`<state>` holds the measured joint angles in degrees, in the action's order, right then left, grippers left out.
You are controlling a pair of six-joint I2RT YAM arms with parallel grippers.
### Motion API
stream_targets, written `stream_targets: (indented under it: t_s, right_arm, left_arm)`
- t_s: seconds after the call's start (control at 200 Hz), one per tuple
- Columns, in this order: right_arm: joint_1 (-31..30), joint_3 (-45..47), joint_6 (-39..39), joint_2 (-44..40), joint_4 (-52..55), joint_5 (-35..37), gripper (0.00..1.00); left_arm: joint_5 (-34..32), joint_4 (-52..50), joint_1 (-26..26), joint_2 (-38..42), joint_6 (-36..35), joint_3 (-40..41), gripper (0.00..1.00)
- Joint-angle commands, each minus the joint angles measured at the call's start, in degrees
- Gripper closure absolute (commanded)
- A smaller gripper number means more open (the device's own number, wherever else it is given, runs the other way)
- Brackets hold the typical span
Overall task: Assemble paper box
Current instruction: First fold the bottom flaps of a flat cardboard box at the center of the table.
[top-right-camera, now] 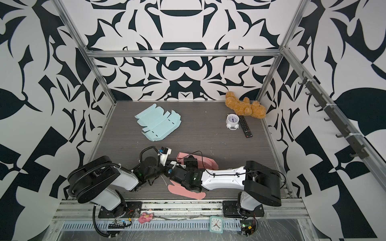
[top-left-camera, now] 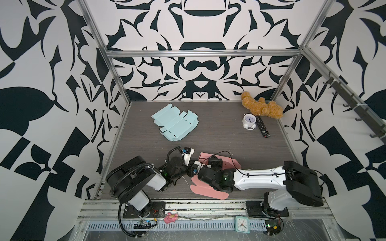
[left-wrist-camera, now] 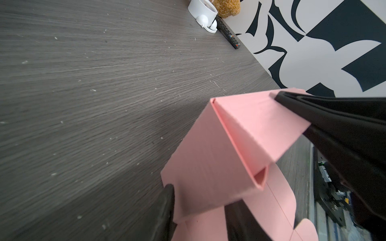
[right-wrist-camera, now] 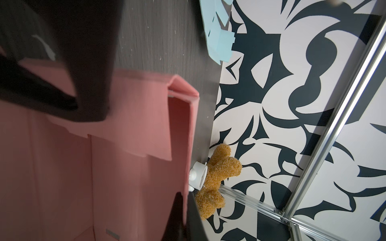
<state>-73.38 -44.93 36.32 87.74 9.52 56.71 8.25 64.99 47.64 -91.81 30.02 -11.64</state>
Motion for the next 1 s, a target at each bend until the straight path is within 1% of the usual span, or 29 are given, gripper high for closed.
stream_targets:
  t_s: [0.0, 0.22, 0.36, 0.44, 0.53, 0.565, 0.72, 0.905, 0.995]
  right_arm:
    - [-1.2, -0.5, 0.5, 1.5, -1.4, -3.3, 1.00]
    - [-1.2, -0.7, -1.5, -0.2, -0.3, -5.0, 0.98]
    - [-1.2, -1.1, -4.6, -1.0, 0.9, -7.2, 0.96]
    - [-1.2, -1.3, -5.7, -1.2, 1.4, -8.0, 0.96]
    - [-1.2, -1.4, -6.5, -1.4, 1.8, -8.9, 0.96]
    - [-1.2, -1.4, -6.6, -1.6, 1.8, -9.1, 0.95]
    - [-1.2, -2.0, -7.5, -1.7, 2.2, -9.5, 0.92]
    - [-1.4, -2.9, -10.9, -3.7, 4.5, -11.3, 0.83]
    - [-1.5, -2.8, -12.7, -6.5, 5.4, -12.6, 0.76]
  left_arm:
    - [1.6, 7.2, 0.6, -1.3, 0.7, -1.2, 0.58]
    - [-0.7, 8.4, 0.6, -2.8, 0.1, -1.3, 0.57]
    - [-1.8, 9.1, 0.6, -3.8, -0.7, -1.5, 0.59]
    - [-2.1, 9.1, 0.6, -3.8, -1.3, -1.6, 0.63]
    - [-3.0, 9.1, 0.6, -3.7, -1.9, -1.3, 0.72]
    - [-3.4, 9.0, 0.7, -3.5, -2.3, -1.2, 0.74]
    - [-5.4, 8.6, 1.2, -3.3, -3.6, -0.9, 0.77]
    - [-7.0, 5.5, 2.0, -1.9, -5.3, -1.4, 0.80]
    - [-7.9, 3.8, 2.4, -0.8, -6.1, -1.5, 0.81]
